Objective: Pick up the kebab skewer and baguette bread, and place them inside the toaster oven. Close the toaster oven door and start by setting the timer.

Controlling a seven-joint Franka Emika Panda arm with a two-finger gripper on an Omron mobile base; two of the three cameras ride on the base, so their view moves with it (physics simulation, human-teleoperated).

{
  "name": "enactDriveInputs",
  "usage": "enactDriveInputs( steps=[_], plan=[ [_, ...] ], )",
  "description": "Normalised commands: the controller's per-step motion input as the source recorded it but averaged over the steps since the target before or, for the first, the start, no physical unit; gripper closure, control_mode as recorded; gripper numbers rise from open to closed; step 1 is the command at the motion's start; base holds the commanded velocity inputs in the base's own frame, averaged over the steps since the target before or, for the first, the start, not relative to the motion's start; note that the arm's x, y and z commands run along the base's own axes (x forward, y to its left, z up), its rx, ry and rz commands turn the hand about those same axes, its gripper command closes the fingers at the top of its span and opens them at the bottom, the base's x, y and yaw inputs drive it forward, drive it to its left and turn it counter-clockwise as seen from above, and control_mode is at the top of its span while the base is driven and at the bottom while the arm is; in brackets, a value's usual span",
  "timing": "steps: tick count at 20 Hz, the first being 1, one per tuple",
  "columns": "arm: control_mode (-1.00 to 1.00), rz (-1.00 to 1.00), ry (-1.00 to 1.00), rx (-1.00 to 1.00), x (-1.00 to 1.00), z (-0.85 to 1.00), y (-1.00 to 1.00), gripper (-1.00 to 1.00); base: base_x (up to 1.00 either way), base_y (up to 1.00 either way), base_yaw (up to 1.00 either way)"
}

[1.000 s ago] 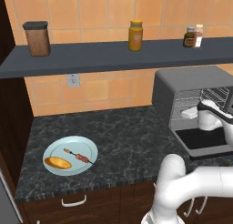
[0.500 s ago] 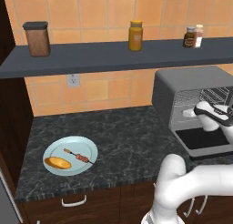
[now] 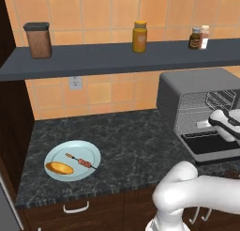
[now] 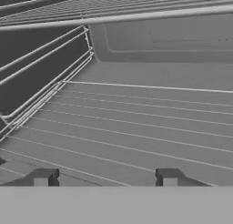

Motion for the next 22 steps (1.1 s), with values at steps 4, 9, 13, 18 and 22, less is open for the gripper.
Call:
enactDriveInputs(
  steps=[4, 9, 13, 18, 22],
  plan=[
    [-1.00, 0.00, 0.18, 0.00, -1.00, -0.20, -0.10, -1.00, 0.00, 0.00, 0.00],
    [-1.00, 0.03, 0.05, 0.00, -1.00, 0.67, -0.08, -1.00, 0.00, 0.00, 0.00],
    [-1.00, 0.09, 0.05, 0.00, -0.95, 1.00, 0.52, -1.00, 0.00, 0.00, 0.00],
    [-1.00, 0.05, 0.24, 0.00, -0.63, 0.61, 1.00, -1.00, 0.00, 0.00, 0.00],
    [-1.00, 0.13, 0.13, -0.07, -0.50, 0.21, 1.00, -1.00, 0.00, 0.00, 0.00]
  ],
)
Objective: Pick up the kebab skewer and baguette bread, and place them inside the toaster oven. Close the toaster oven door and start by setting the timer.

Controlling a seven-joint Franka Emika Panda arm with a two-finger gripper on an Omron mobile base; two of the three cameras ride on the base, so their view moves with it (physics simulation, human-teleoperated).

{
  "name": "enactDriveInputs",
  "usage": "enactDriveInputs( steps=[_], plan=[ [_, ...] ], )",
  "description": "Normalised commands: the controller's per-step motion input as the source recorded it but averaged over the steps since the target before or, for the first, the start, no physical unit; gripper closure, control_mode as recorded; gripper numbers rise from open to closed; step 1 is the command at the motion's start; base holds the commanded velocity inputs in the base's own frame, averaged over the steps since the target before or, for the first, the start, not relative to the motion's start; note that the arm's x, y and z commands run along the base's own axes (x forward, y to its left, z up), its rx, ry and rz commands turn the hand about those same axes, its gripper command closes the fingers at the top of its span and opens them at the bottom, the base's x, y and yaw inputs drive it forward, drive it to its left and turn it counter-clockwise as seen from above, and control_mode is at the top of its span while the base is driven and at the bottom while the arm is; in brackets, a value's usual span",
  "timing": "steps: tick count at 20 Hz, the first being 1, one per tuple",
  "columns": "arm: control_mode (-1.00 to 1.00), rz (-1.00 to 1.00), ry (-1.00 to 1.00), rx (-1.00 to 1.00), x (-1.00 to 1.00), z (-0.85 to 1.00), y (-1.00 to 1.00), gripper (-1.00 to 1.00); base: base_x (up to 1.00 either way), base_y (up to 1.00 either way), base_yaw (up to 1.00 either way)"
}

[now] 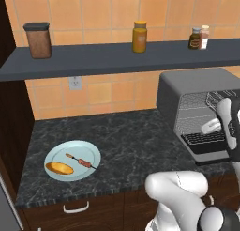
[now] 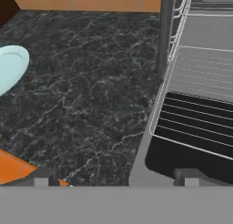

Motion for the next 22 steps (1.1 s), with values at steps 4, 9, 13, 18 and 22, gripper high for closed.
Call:
enactDriveInputs(
  steps=[4, 9, 13, 18, 22],
  plan=[
    [-1.00, 0.21, 0.10, -0.17, -0.28, 0.00, 1.00, -1.00, 0.00, 0.00, 0.00],
    [-1.00, 0.09, 0.02, -0.19, -0.06, 0.00, 1.00, -1.00, 0.00, 0.00, 0.00],
    [-1.00, 0.03, 0.01, -0.13, 0.00, -0.08, 1.00, -1.00, 0.00, 0.00, 0.00],
    [-1.00, 0.00, -0.01, -0.10, 0.02, -0.11, 1.00, -1.00, 0.00, 0.00, 0.00],
    [-1.00, 0.00, 0.08, -0.03, 0.16, -0.07, 1.00, -1.00, 0.00, 0.00, 0.00]
  ],
)
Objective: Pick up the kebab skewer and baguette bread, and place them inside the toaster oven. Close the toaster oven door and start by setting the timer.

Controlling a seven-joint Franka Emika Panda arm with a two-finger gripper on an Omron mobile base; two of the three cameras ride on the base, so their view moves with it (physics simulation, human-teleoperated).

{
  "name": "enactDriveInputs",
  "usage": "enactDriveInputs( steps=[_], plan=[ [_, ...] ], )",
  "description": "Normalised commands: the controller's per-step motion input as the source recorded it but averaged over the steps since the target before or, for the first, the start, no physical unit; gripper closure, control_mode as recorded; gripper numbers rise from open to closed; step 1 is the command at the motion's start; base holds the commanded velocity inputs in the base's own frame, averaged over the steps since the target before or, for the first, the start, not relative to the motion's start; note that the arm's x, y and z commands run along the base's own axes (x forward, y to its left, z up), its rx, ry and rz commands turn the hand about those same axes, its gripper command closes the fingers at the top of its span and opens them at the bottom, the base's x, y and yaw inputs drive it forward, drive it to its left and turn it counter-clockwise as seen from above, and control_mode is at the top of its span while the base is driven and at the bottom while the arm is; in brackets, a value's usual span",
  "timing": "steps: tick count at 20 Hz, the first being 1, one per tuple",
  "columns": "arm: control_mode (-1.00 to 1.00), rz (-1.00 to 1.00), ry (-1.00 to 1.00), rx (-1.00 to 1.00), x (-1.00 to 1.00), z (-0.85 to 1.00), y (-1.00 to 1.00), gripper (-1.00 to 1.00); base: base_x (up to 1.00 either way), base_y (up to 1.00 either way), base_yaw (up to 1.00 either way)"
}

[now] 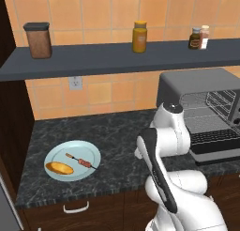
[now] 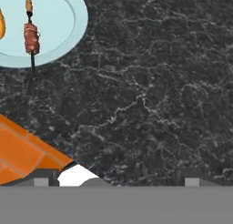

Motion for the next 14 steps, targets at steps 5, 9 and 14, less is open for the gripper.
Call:
enactDriveInputs(
  steps=[5, 9, 14],
  plan=[
    [-1.00, 0.00, 0.01, -0.08, 0.18, -0.08, 1.00, -1.00, 0.00, 0.00, 0.00],
    [-1.00, 0.00, 0.16, -0.06, 0.32, -0.08, 1.00, -1.00, 0.00, 0.00, 0.00],
    [-1.00, 0.00, 0.20, 0.00, 0.27, -0.04, 1.00, -1.00, 0.00, 0.00, 0.00]
  ],
)
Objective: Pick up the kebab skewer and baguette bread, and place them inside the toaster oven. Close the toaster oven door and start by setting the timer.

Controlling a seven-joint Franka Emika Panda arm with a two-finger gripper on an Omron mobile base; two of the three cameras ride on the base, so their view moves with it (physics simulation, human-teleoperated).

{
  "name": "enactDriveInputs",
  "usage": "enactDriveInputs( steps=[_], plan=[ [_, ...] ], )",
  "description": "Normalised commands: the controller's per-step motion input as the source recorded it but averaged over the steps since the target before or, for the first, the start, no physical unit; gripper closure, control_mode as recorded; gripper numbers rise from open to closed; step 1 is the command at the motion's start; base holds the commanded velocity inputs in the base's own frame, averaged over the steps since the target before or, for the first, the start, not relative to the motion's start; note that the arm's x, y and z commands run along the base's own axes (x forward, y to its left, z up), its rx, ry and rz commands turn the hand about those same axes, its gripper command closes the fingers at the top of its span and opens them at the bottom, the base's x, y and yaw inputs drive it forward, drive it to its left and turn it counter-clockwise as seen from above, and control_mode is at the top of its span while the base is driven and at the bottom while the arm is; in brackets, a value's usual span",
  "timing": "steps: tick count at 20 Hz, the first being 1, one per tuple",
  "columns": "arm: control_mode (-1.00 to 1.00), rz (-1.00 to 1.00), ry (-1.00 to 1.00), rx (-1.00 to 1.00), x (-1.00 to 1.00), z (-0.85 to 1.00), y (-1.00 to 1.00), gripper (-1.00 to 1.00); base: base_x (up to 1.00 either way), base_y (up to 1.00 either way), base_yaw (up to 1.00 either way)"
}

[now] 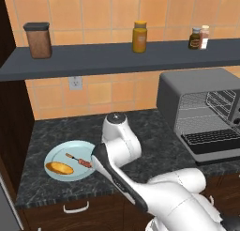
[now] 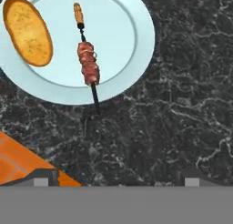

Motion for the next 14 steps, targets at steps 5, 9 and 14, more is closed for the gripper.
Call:
enactDriveInputs(
  steps=[5, 9, 14],
  plan=[
    [-1.00, 0.01, 0.18, -0.03, 0.40, -0.10, 0.92, -1.00, 0.00, 0.00, 0.00],
    [-1.00, 0.03, 0.17, -0.10, 0.39, -0.41, 0.29, -1.00, 0.00, 0.00, 0.00],
    [-1.00, 0.03, 0.01, -0.09, 0.33, -0.39, 0.03, -1.00, 0.00, 0.00, 0.00]
  ],
)
